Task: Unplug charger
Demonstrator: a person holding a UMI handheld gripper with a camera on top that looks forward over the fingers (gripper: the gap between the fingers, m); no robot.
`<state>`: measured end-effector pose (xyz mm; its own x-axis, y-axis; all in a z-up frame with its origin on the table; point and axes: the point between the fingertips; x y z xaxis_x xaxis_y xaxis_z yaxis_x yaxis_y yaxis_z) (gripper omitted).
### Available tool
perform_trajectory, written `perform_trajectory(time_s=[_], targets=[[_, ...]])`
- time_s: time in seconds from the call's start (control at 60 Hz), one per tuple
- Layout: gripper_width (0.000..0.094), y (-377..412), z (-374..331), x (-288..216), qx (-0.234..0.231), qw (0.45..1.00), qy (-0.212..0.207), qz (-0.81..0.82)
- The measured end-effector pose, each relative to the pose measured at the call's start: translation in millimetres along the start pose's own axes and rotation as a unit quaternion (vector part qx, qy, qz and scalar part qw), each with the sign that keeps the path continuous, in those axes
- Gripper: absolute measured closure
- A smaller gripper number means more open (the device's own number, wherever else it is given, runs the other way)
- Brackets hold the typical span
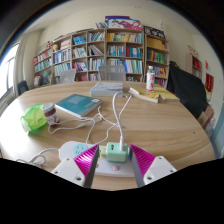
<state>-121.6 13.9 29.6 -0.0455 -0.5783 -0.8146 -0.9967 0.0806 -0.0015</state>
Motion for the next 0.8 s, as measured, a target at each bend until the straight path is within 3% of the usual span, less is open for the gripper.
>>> perform_trajectory(time_s=[0.017,0.033,0.067,0.183,0.3,0.55,0.6,0.65,0.683,0.733,0.8], targets=[[0.0349,2.5,3.5,3.3,-0.001,1.0,0.003,-0.007],[0.0495,2.5,3.7,-2.8,-0.002,1.0,-0.011,-0.003],[0.0637,-4.2,6.1,-4.6,0.011,1.0,-0.017,-0.002],[0.0652,-6.0,8.0,-2.3,0.027,1.0,-0.015,0.006],[0.066,-6.3,7.2,0.6,0.023,0.997,0.021,0.073],[0.0739,-6.6,6.7,-2.6,0.023,0.998,0.052,0.018],[0.0743,-9.0,-12.6,-49.0,0.029,0.999,-0.007,0.022],[0.0743,-12.4,-44.3,-120.3,0.045,0.993,-0.111,0.0],[0.0743,-15.0,-62.3,-159.7,0.054,0.987,-0.151,-0.01],[0.0738,-13.1,-87.9,-201.6,0.044,0.983,-0.178,-0.001],[0.0722,-27.7,-99.0,-224.2,0.041,0.983,-0.18,0.018]])
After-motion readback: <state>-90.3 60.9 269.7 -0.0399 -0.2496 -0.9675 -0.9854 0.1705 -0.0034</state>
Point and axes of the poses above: the point between the fingertips, and its own axes, seen from behind it with the camera up: y to the left, x down, z forward, the way the camera looks, and after that the axes turned 3 degrees about y, right-handed
